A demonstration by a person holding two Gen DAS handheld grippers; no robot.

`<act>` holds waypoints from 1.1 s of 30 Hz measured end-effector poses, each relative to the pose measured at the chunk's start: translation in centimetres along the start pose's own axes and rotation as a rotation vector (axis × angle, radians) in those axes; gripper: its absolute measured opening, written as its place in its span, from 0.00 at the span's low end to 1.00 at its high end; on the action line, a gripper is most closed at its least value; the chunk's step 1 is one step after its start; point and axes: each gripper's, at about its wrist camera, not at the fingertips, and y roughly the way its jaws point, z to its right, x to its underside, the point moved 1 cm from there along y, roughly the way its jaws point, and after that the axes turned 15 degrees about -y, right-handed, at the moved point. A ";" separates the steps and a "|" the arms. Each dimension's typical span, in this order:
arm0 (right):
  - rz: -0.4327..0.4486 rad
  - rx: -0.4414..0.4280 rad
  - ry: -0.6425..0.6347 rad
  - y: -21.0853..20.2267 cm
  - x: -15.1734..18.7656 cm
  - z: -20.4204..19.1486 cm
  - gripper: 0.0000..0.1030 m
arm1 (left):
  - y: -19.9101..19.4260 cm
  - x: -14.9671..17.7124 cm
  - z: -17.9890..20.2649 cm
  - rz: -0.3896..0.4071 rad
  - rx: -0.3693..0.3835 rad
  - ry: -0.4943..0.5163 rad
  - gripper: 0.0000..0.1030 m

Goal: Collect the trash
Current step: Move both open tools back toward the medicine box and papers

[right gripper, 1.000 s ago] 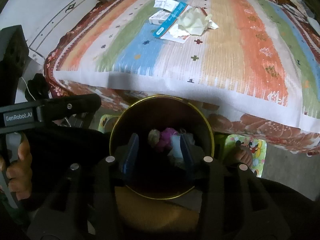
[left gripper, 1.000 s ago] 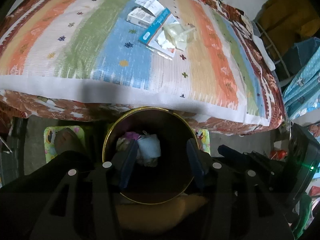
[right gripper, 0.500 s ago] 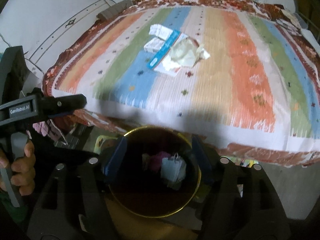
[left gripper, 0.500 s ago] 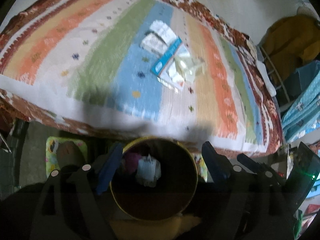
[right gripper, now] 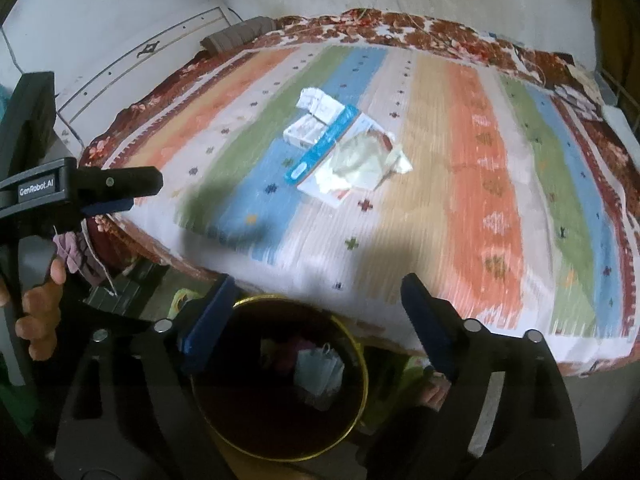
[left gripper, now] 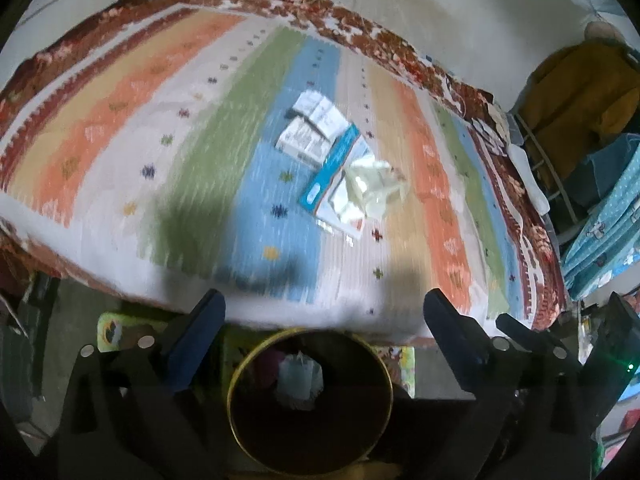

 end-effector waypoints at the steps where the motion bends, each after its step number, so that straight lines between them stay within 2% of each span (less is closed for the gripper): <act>1: 0.007 0.006 -0.005 0.0 -0.4 0.3 0.84 | 0.1 -0.4 0.4 0.007 -0.004 0.014 0.94; 5: 0.023 0.026 -0.020 0.2 -1.6 1.0 0.91 | 0.7 -2.2 0.9 0.028 -0.031 0.013 0.94; 14: 0.029 0.072 -0.012 2.5 -4.3 3.8 0.91 | 3.0 -6.7 0.7 0.031 -0.027 -0.062 0.94; 17: 0.030 0.091 -0.027 3.4 -5.0 4.3 0.91 | 3.9 -8.3 0.7 0.036 -0.008 -0.089 0.94; 23: 0.006 0.144 -0.077 5.9 -5.8 5.1 0.91 | 5.7 -10.8 0.4 0.019 0.081 -0.175 0.94; 30: 0.011 0.134 -0.075 8.3 -6.4 6.7 0.91 | 8.6 -13.1 0.6 0.006 0.102 -0.182 0.94; 33: 0.015 0.119 -0.071 9.4 -6.6 7.4 0.91 | 9.5 -14.0 0.6 0.026 0.110 -0.162 0.94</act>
